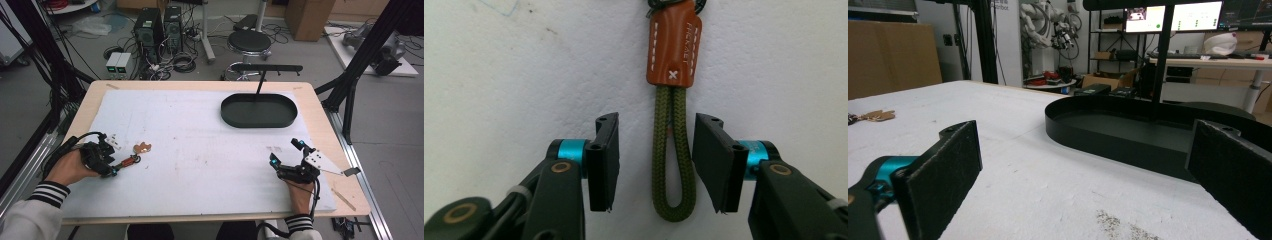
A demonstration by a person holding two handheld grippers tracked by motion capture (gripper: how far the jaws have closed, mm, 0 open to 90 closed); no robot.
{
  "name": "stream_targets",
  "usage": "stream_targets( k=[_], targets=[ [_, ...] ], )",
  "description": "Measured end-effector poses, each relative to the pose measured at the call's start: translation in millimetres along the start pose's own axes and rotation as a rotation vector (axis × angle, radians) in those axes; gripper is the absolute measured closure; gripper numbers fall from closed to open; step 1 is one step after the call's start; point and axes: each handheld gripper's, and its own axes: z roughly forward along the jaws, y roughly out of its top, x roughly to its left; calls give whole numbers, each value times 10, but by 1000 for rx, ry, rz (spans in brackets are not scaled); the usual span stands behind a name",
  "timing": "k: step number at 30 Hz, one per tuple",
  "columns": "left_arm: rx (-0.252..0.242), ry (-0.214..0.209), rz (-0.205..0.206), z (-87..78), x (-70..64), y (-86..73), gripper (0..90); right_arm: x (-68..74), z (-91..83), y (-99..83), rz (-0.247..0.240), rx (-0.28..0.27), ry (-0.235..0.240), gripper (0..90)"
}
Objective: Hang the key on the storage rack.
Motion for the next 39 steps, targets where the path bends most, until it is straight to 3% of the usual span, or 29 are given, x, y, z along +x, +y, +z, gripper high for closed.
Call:
stream_targets(
  k=[6, 8, 23, 28, 35, 39],
  targets=[
    [24, -26, -8, 20, 5, 7, 666, -1, 1, 0, -2, -1, 0, 5],
    [29, -44, 1, 18, 6, 6, 761, -1, 3, 1, -6, -3, -1, 5],
    [16, -7, 41, -3, -18, -1, 787, 6, 1, 1, -7, 3, -1, 5],
    [-39, 13, 25, -64, -21, -16, 789, 2, 0, 1, -7, 2, -1, 5],
    [-169, 48, 32, -305, -14, 33, 790, 2, 2, 3, -7, 2, -1, 5],
    [-232, 30, 20, -419, -1, 106, 791, -5, -1, 7, 8, 5, 3, 5]
  ],
)
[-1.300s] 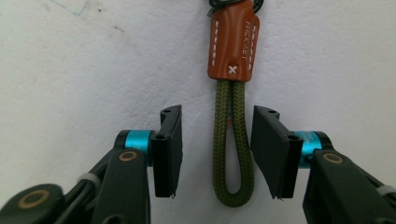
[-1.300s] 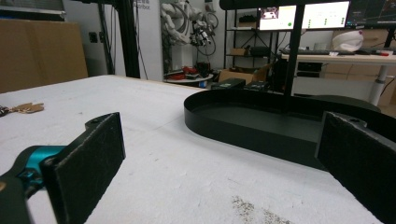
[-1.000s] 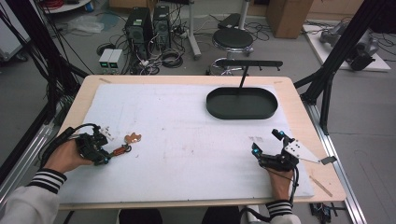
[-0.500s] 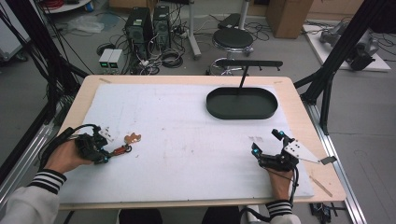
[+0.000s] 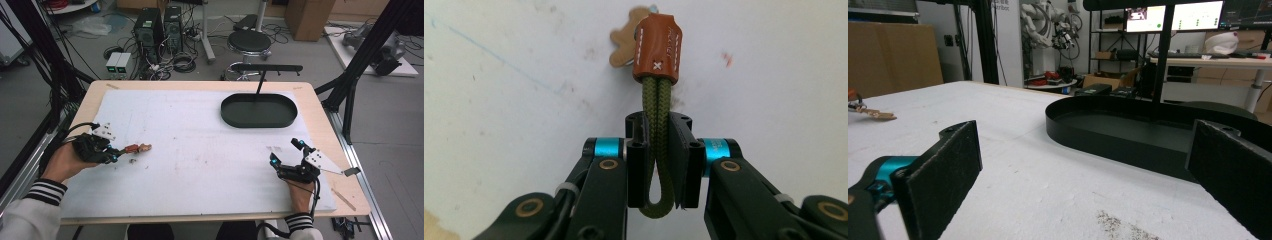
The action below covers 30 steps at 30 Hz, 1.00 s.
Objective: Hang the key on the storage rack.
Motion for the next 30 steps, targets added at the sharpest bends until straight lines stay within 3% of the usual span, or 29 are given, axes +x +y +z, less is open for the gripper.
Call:
stream_targets(
  k=[5, 9, 16, 22, 30],
  targets=[
    [-94, 4, -16, -61, 4, 98, 795, -14, 18, 23, 17, 25, 8, 5],
    [-132, -2, -3, -98, -4, 193, 796, -15, 23, 82, 15, 18, 16, 5],
    [-231, -40, 12, -137, -37, 389, 796, 13, 64, 237, 13, 14, 72, 5],
    [-316, -85, 32, -151, -81, 567, 795, 76, 179, 504, -20, 32, 180, 5],
    [-371, -143, 85, -83, -204, 839, 795, 204, 423, 894, -67, 79, 333, 5]
  ],
)
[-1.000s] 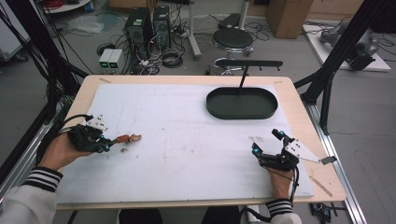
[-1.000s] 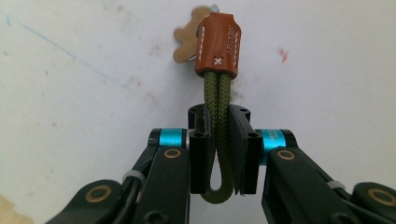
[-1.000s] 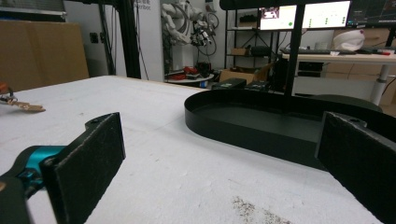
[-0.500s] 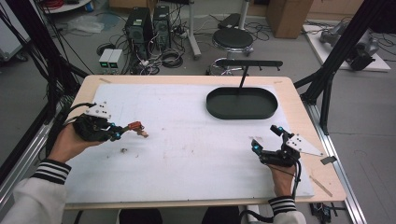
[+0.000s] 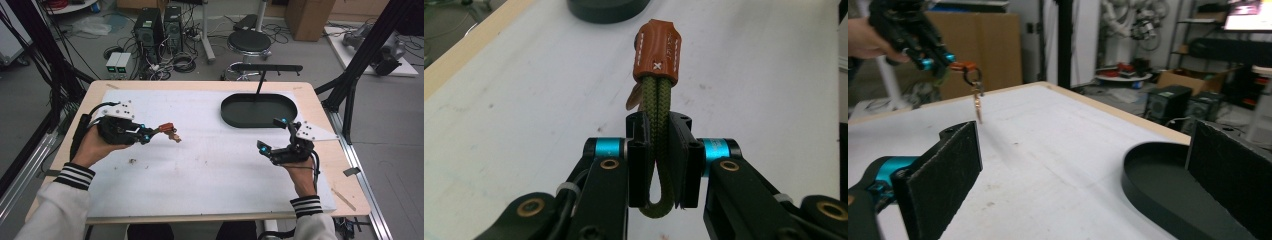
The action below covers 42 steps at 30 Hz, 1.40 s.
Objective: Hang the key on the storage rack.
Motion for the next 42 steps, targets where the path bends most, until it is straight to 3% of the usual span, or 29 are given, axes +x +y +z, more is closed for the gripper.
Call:
stream_targets(
  k=[8, 10, 17, 28, 33, 42],
  targets=[
    [-47, -74, 41, 156, -92, 236, 795, 43, 301, 357, -66, 98, 148, 5],
    [-56, -113, 45, 196, -118, 283, 795, 66, 365, 412, -67, 121, 197, 5],
    [-59, -162, 79, 338, -217, 419, 794, 175, 584, 553, -104, 192, 303, 5],
    [-58, -227, 116, 550, -353, 584, 794, 325, 945, 770, -194, 300, 418, 6],
    [-33, -239, 132, 618, -400, 615, 794, 394, 1110, 747, -232, 355, 475, 42],
    [0, -247, 149, 718, -454, 628, 794, 507, 1274, 685, -275, 440, 513, 59]
  ],
)
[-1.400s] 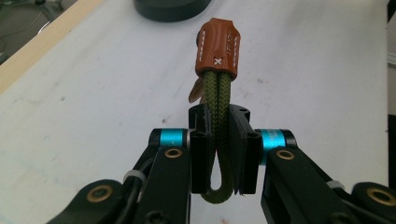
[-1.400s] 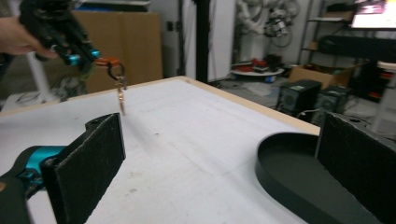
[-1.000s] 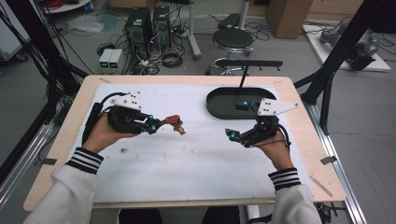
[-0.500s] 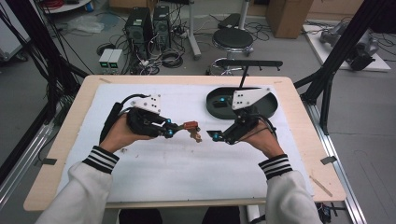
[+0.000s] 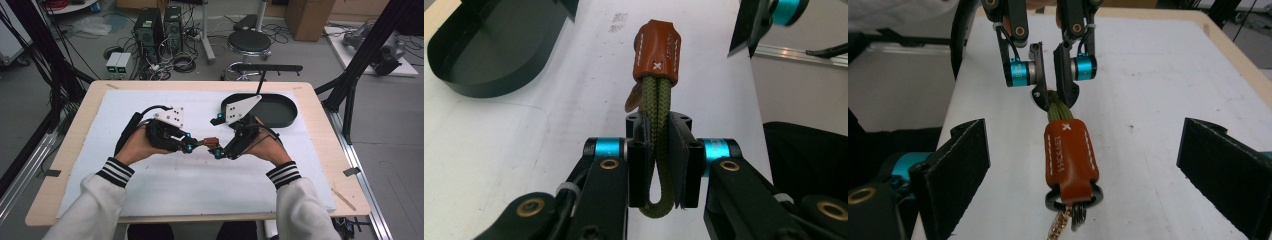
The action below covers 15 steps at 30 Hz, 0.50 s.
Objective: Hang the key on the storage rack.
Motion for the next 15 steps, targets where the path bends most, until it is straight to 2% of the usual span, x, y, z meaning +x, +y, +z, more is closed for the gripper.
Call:
stream_targets(
  k=[1, 2, 15],
  targets=[
    [3, 5, 3, 7, -3, 2, 794, 4, 20, 2, 3, 15, 6, 70],
    [9, 6, 3, 12, -3, 4, 793, 3, 49, 6, -7, 48, 11, 150],
    [42, -5, 6, 74, -9, -17, 793, 19, 164, 44, -18, 141, 64, 335]
  ],
)
